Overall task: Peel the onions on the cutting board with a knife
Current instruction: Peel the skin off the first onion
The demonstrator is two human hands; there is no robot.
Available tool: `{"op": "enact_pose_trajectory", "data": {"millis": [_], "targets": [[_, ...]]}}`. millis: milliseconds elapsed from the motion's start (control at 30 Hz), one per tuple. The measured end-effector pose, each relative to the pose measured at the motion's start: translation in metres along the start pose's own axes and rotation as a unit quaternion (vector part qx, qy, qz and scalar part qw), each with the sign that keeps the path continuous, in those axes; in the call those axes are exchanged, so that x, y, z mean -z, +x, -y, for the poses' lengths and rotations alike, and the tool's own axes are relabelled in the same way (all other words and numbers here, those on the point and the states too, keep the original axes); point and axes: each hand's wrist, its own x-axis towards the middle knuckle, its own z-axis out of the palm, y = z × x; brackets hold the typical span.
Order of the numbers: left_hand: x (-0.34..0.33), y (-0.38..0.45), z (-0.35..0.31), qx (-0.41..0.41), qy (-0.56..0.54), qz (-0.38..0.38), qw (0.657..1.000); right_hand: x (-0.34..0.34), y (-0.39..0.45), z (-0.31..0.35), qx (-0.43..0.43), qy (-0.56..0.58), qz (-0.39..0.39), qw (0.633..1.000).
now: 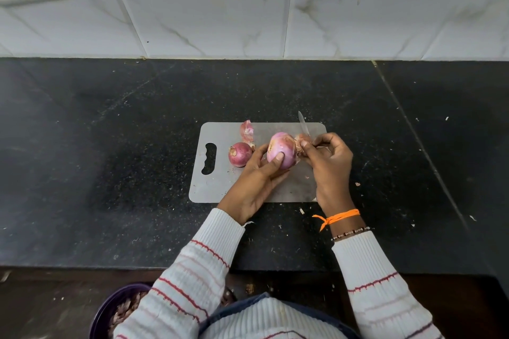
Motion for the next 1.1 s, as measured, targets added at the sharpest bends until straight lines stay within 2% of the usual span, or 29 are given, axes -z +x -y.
{"op": "enact_pose_trajectory", "data": {"millis": [100, 233, 300, 433, 567, 700, 867, 967, 1100], "targets": [[0.001, 0.002, 0.000, -0.026, 0.063, -0.030, 0.997, -0.001, 0.000, -0.003, 0.015, -0.069, 0.005, 0.998], [0.001, 0.004, 0.002, -0.052, 0.117, -0.079, 0.989, -0.009, -0.003, 0.005, 0.000, -0.016, 0.066, 0.998], [0.001, 0.005, 0.003, -0.061, 0.140, -0.089, 0.984, -0.014, -0.006, 0.004, 0.000, -0.037, 0.080, 0.996], [-0.004, 0.004, 0.004, -0.074, 0.163, -0.105, 0.978, -0.017, -0.009, 0.002, 0.013, -0.058, 0.045, 0.997], [-0.003, 0.004, 0.004, -0.068, 0.167, -0.106, 0.978, -0.017, -0.006, 0.000, 0.010, -0.063, 0.042, 0.997], [-0.001, 0.004, 0.005, -0.060, 0.172, -0.090, 0.979, -0.015, 0.000, -0.002, 0.047, -0.098, 0.020, 0.994], [0.001, 0.006, 0.003, -0.037, 0.135, -0.076, 0.987, -0.009, 0.003, -0.009, 0.007, -0.061, -0.002, 0.998], [0.003, 0.006, 0.000, -0.029, 0.123, -0.066, 0.990, -0.004, 0.004, -0.012, 0.013, -0.065, -0.026, 0.997], [0.002, 0.005, -0.004, -0.008, 0.015, -0.035, 0.999, 0.000, 0.006, -0.013, 0.013, -0.058, -0.027, 0.998]]}}
